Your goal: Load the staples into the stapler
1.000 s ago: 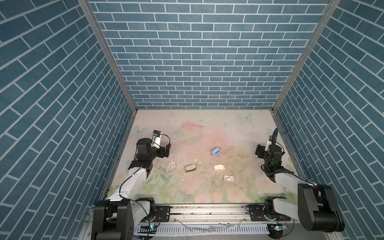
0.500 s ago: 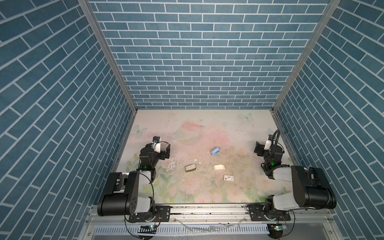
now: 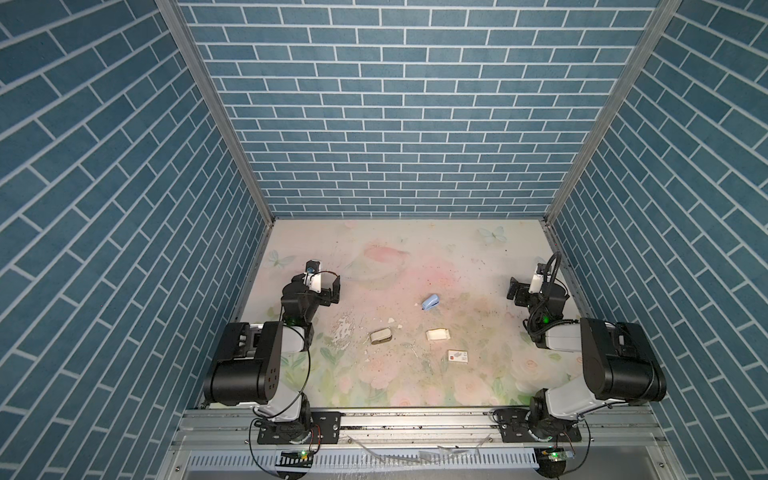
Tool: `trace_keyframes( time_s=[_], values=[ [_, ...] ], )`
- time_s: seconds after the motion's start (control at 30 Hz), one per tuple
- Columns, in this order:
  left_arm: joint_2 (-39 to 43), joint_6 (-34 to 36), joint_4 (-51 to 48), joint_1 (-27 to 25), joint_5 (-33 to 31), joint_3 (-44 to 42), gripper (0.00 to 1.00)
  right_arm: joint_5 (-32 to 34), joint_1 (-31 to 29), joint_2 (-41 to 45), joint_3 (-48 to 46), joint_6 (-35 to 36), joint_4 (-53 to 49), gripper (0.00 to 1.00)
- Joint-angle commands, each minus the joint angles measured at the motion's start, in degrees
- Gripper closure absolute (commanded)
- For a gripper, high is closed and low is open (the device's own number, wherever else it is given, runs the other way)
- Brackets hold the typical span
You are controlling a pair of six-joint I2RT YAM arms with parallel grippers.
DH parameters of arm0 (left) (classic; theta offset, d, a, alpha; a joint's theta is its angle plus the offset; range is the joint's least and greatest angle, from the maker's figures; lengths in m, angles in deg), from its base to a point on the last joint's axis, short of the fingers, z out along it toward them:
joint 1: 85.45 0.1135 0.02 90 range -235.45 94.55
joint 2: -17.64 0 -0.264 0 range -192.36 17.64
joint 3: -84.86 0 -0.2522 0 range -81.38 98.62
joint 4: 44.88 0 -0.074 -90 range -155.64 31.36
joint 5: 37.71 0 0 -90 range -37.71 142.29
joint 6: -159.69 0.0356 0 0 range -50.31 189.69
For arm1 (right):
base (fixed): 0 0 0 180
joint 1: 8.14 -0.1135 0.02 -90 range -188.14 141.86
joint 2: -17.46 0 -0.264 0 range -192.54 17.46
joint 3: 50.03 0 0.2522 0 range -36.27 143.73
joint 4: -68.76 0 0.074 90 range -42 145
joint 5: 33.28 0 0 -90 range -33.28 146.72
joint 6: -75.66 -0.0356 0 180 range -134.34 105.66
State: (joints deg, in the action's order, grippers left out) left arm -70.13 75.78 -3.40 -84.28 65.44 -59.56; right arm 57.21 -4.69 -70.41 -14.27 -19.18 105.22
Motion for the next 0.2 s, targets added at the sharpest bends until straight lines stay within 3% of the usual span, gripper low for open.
trace_keyframes(
  time_s=[0.0,0.17],
  values=[
    [0.1,-0.6,-4.1,0.4,-0.4,-0.3,0.0,-0.6,-0.1,-0.4,0.8,1.8,-1.5,0.01],
    [0.2,-0.5,-4.5,0.4,-0.4,-0.2,0.01,-0.8,-0.3,-0.3,0.7,2.1,-1.3,0.01]
  ],
)
